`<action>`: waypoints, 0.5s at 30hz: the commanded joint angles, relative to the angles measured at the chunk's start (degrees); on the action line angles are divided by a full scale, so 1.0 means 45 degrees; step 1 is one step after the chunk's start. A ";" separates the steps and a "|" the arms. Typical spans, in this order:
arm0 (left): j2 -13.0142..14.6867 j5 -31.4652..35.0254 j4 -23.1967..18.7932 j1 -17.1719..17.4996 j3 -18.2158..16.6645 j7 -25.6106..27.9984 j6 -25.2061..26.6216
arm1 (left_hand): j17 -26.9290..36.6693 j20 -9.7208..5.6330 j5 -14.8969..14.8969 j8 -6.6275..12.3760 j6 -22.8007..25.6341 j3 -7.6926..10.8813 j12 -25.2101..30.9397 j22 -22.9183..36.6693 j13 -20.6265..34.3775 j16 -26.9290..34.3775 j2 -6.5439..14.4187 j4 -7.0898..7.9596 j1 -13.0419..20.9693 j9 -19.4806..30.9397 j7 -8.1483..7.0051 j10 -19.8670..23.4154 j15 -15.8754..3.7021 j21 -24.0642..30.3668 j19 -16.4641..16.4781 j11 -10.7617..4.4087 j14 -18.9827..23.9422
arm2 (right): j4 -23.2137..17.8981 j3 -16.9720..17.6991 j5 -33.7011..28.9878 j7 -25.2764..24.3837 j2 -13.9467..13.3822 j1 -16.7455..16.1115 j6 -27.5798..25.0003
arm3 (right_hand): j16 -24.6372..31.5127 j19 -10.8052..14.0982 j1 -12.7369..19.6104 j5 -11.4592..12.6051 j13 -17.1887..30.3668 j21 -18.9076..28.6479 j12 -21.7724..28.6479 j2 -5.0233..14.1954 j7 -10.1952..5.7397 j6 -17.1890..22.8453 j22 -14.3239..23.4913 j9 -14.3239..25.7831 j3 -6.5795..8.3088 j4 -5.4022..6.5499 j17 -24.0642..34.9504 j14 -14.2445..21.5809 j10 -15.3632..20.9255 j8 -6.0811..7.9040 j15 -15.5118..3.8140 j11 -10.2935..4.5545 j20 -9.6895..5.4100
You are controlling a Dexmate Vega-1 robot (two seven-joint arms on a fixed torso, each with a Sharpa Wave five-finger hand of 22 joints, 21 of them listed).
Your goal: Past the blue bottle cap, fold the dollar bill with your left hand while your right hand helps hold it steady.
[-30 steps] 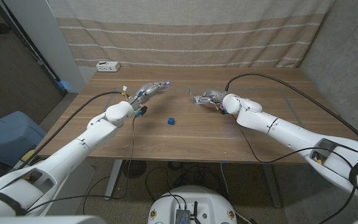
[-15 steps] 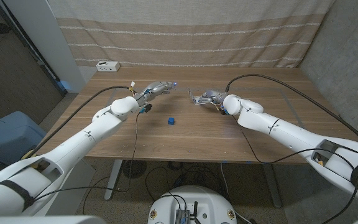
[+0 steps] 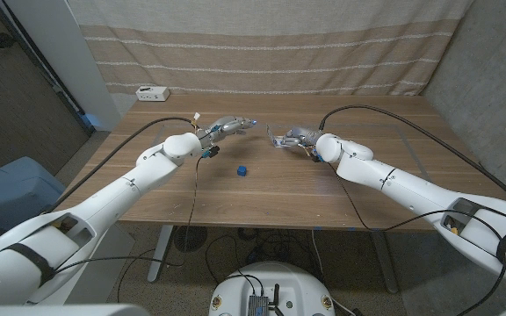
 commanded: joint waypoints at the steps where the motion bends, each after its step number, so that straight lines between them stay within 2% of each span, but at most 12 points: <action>1: -0.0218 0.0475 0.0340 -0.0545 0.0455 -0.0431 0.0240 | 0.0033 0.0206 -0.0025 0.0058 0.0176 0.0066 0.0142 0.0025 0.0053 0.0072 0.0017 0.0060 -0.0130 0.0069 0.0010 0.0268 0.0006 -0.0073 0.0012 -0.0038 0.0140 | 0.0027 0.0041 0.0037 -0.0042 -0.0003 -0.0019 0.0051 | 0.0088 0.0193 0.0153 0.0004 0.0033 0.0034 -0.0044 0.0009 0.0092 0.0096 0.0058 0.0038 0.0028 0.0058 0.0056 0.0176 0.0103 -0.0021 0.0013 -0.0007 0.0060; 13: -0.0514 0.0937 0.0868 -0.0974 0.0827 -0.0611 0.0064 | 0.0014 0.0052 -0.0042 0.0090 0.0339 0.0097 0.0197 0.0026 0.0054 0.0084 -0.0005 0.0073 -0.0191 0.0069 0.0040 0.0509 -0.0019 -0.0102 0.0010 -0.0003 0.0249 | 0.0079 0.0072 0.0106 -0.0073 0.0015 -0.0033 0.0108 | 0.0083 0.0215 0.0169 0.0005 0.0033 0.0032 -0.0062 0.0008 0.0104 0.0135 0.0059 0.0039 0.0024 0.0069 0.0061 0.0190 0.0113 -0.0028 0.0030 -0.0001 0.0066; 15: -0.0552 0.1057 0.0923 -0.1031 0.0893 -0.0586 0.0055 | 0.0012 0.0187 -0.0047 0.0094 0.0387 0.0113 0.0201 0.0026 0.0054 0.0087 -0.0002 0.0085 -0.0217 0.0068 0.0035 0.0562 0.0003 -0.0185 -0.0171 0.0002 0.0288 | 0.0098 0.0070 0.0107 -0.0087 0.0025 -0.0029 0.0131 | 0.0084 0.0214 0.0170 0.0004 0.0034 0.0029 -0.0059 0.0008 0.0104 0.0137 0.0059 0.0039 0.0023 0.0074 0.0063 0.0197 0.0131 -0.0031 0.0021 0.0028 0.0061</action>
